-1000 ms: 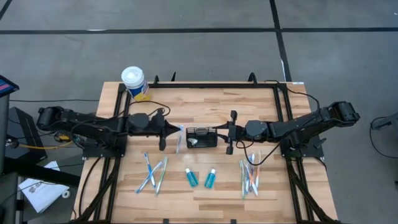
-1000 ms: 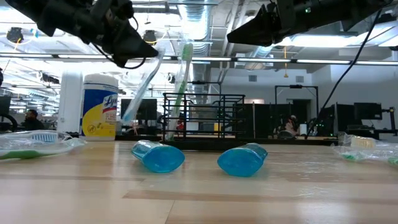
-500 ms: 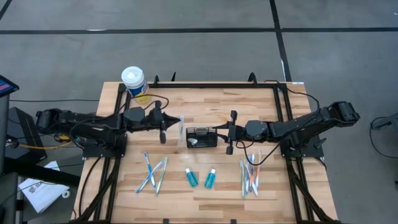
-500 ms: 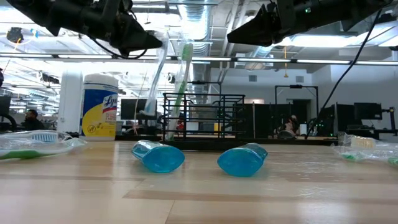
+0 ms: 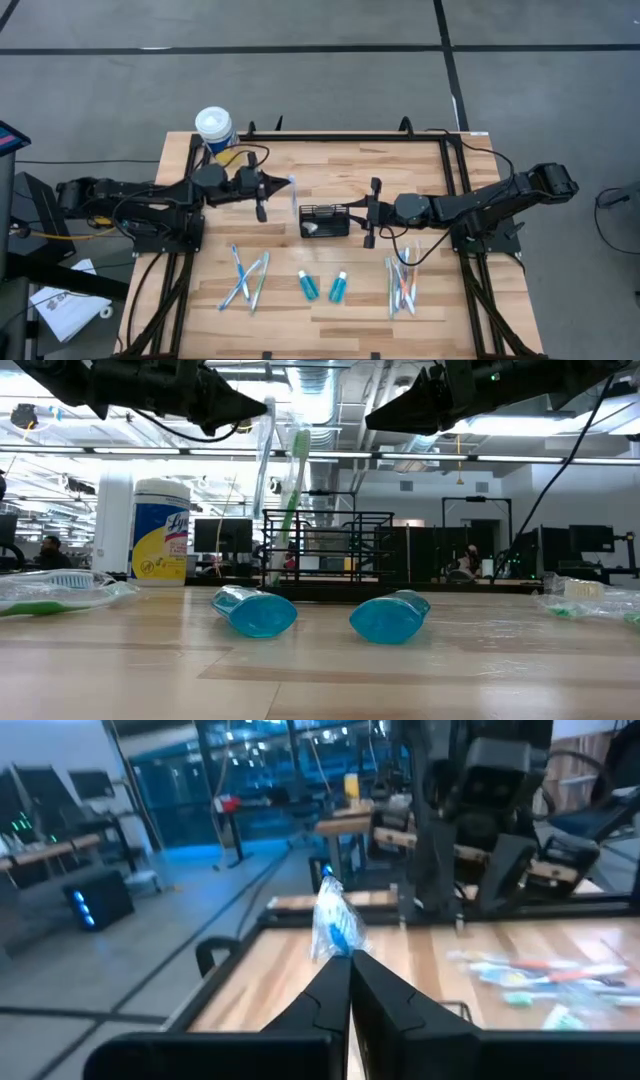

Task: Pick & Place toothbrushing station
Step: Put the blue toothbrush into the mesh

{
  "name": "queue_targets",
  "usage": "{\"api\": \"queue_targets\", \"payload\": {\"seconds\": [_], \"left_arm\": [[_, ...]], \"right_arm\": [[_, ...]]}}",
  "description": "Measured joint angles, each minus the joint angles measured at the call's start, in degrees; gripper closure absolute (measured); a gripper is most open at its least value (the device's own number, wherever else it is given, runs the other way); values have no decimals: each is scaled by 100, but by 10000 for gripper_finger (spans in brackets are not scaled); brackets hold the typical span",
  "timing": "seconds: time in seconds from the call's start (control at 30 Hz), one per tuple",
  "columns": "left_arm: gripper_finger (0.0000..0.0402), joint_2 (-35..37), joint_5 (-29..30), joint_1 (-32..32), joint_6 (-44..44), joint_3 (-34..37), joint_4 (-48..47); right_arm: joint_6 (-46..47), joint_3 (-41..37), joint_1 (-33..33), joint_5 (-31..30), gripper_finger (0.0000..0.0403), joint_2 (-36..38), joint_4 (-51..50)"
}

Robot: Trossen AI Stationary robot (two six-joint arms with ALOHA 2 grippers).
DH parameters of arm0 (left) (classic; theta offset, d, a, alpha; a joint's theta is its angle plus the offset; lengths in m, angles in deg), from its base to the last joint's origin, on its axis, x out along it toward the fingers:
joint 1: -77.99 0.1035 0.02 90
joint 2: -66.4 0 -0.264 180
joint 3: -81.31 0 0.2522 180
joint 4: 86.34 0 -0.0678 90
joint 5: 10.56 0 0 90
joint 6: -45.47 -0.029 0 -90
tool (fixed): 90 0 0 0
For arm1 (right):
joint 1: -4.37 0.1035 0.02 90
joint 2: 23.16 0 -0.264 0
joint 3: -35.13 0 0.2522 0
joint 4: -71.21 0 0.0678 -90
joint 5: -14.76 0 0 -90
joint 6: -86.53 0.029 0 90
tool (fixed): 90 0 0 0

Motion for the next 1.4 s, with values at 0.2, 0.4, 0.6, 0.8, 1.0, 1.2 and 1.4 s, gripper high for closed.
{"api": "queue_targets", "payload": {"seconds": [0.2,0.4,0.6,0.8,1.0,1.2,1.4], "left_arm": [[400,134,-416,250,-1,-9,194],[401,48,-530,279,43,-9,236],[401,-387,-666,268,167,-9,287],[401,-855,-858,266,172,-9,795],[399,-1124,-1079,266,348,-9,821],[400,-1290,-1077,266,312,-9,809],[395,-1290,-1075,266,305,-9,814]], "right_arm": [[2,0,0,0,310,2,-9],[0,0,-7,0,310,1,-14],[2,0,-9,0,310,2,-49],[2,0,-9,0,310,0,-53],[2,0,-7,0,310,2,-114],[4,0,-7,0,310,2,-142],[4,0,-4,0,310,2,-145]]}}
